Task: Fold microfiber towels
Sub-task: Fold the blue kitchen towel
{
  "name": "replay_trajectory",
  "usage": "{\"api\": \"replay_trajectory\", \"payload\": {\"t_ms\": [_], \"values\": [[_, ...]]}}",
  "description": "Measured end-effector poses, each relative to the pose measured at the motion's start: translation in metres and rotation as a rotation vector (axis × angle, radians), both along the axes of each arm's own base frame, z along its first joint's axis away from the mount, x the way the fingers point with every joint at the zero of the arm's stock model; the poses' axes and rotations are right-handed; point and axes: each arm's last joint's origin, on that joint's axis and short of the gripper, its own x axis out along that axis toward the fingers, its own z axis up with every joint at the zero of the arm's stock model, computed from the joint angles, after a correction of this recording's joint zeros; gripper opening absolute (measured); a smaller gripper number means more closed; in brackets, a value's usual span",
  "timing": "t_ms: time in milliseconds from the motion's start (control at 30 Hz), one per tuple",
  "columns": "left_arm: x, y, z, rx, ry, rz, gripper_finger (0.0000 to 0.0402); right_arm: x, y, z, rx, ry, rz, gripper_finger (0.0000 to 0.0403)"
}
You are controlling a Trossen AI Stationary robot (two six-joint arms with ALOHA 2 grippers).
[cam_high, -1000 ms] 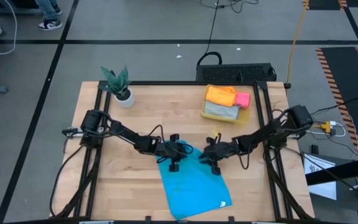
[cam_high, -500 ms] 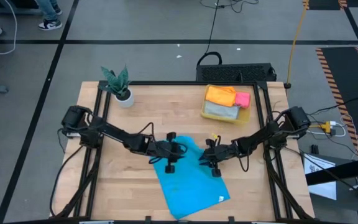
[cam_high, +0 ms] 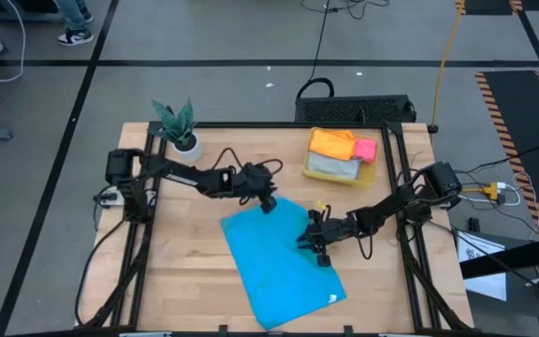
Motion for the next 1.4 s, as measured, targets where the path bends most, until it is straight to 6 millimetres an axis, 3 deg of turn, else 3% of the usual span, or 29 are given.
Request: {"api": "replay_trajectory", "payload": {"t_ms": [233, 433, 633, 800, 1033, 1233, 1400], "values": [[-0.001, 0.019, -0.010, -0.129, 0.001, 0.034, 0.0092, 0.000, 0.000, 0.003, -0.006, -0.020, 0.009, 0.0097], [0.004, 0.015, -0.040, -0.174, 0.048, 0.035, 0.0092, 0.000, 0.000, 0.003, -0.003, -0.021, 0.008, 0.0097], [0.011, 0.007, -0.047, -0.274, -0.009, -0.085, 0.0093, 0.000, 0.000, 0.003, -0.002, -0.017, 0.010, 0.0097], [0.018, -0.017, -0.042, -0.349, -0.073, -0.303, 0.0093, 0.000, 0.000, 0.003, -0.005, -0.018, 0.013, 0.0097], [0.019, -0.061, -0.040, -0.210, -0.070, -0.539, 0.0092, -0.002, 0.000, 0.010, -0.040, -0.027, 0.041, 0.0097], [0.017, -0.090, -0.041, -0.002, -0.052, -0.602, 0.0092, -0.015, 0.008, 0.033, -0.062, -0.006, 0.101, 0.0097], [0.016, -0.101, -0.041, 0.063, -0.044, -0.615, 0.0092, -0.020, 0.016, 0.045, -0.142, -0.078, 0.064, 0.0100]]}}
